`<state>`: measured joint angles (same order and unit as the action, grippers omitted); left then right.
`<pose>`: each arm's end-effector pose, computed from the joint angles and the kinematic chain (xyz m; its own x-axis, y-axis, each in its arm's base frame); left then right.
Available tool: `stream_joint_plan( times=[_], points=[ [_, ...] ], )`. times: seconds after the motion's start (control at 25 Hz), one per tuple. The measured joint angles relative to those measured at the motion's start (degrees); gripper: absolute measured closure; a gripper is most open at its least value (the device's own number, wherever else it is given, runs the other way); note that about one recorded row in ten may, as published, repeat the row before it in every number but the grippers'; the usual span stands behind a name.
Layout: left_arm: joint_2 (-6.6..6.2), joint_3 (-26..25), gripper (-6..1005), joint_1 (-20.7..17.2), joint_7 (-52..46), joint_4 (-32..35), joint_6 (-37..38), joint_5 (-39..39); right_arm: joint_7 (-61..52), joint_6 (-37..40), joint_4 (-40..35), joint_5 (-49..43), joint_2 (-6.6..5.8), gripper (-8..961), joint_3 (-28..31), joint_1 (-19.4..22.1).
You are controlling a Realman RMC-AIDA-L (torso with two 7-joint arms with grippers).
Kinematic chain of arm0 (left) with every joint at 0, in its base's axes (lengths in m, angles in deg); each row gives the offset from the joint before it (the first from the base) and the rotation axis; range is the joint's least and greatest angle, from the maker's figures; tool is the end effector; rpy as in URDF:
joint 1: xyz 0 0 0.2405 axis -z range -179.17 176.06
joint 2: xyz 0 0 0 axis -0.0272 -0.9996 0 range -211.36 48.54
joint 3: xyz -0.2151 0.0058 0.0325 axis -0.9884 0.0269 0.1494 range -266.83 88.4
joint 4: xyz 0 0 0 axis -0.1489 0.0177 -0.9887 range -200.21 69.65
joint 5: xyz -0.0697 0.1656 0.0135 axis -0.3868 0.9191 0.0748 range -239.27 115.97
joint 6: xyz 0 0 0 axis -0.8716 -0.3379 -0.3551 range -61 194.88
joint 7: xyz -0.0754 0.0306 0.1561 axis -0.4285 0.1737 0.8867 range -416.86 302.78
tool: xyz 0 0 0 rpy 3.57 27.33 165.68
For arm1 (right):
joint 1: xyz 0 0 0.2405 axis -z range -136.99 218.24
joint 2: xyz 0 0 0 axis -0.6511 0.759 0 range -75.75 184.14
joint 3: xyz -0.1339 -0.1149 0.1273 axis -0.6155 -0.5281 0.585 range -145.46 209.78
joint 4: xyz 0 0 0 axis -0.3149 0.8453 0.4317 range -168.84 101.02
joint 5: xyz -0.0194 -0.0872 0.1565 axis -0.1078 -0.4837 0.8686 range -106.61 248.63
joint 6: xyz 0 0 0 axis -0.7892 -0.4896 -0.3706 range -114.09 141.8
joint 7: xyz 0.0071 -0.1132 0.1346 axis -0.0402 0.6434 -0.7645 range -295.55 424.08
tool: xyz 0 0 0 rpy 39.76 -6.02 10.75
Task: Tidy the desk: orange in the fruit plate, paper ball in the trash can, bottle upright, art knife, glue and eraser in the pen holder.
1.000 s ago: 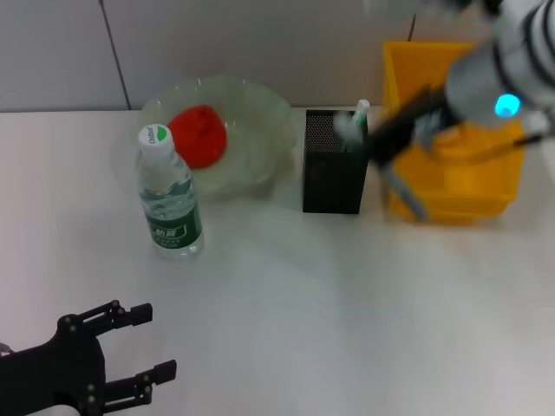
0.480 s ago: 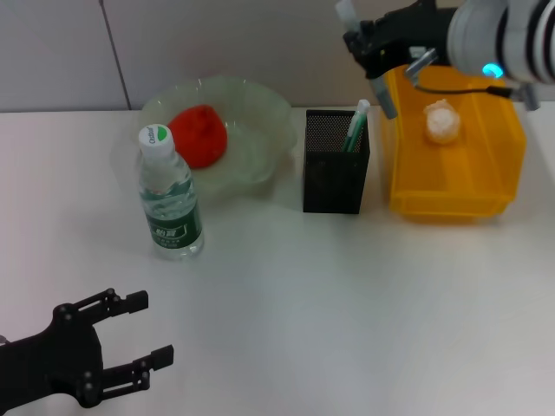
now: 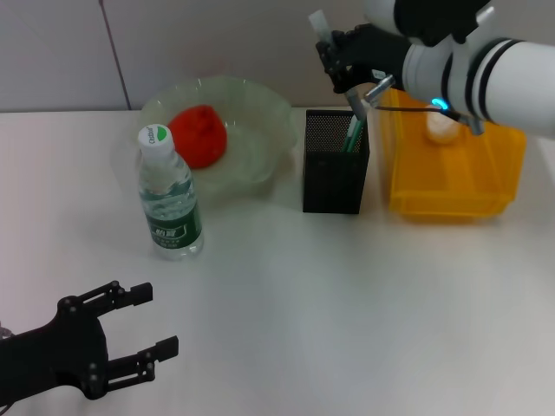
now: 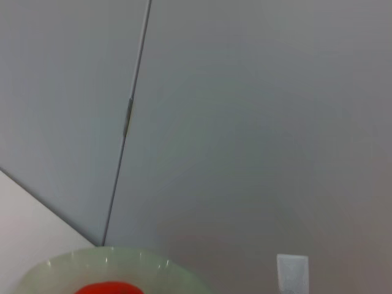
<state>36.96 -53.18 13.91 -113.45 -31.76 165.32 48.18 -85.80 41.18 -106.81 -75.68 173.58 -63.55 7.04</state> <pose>-0.2497 0.2285 0.0013 0.7872 0.1837 0.5888 0.3942 -0.8841 -0.2511 0.0827 0.4101 -0.0111 0.9338 -0.1569 -0.3216 -0.3512 -0.5733 -0.7403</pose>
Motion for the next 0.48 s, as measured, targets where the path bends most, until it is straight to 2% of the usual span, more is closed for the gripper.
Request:
stream_joint_plan(
  times=[0.28, 0.48],
  points=[
    [0.07, 0.00, 200, 0.00, 0.05, -0.04, -0.19, -0.05, -0.09, -4.12, 5.55, 2.40, 0.04, 820, -2.50, -1.69],
    [0.10, 0.00, 200, 0.07, 0.09, -0.04, -0.25, -0.06, -0.22, -5.41, 8.47, 3.15, 0.16, 754, -3.74, -2.70]
  ],
)
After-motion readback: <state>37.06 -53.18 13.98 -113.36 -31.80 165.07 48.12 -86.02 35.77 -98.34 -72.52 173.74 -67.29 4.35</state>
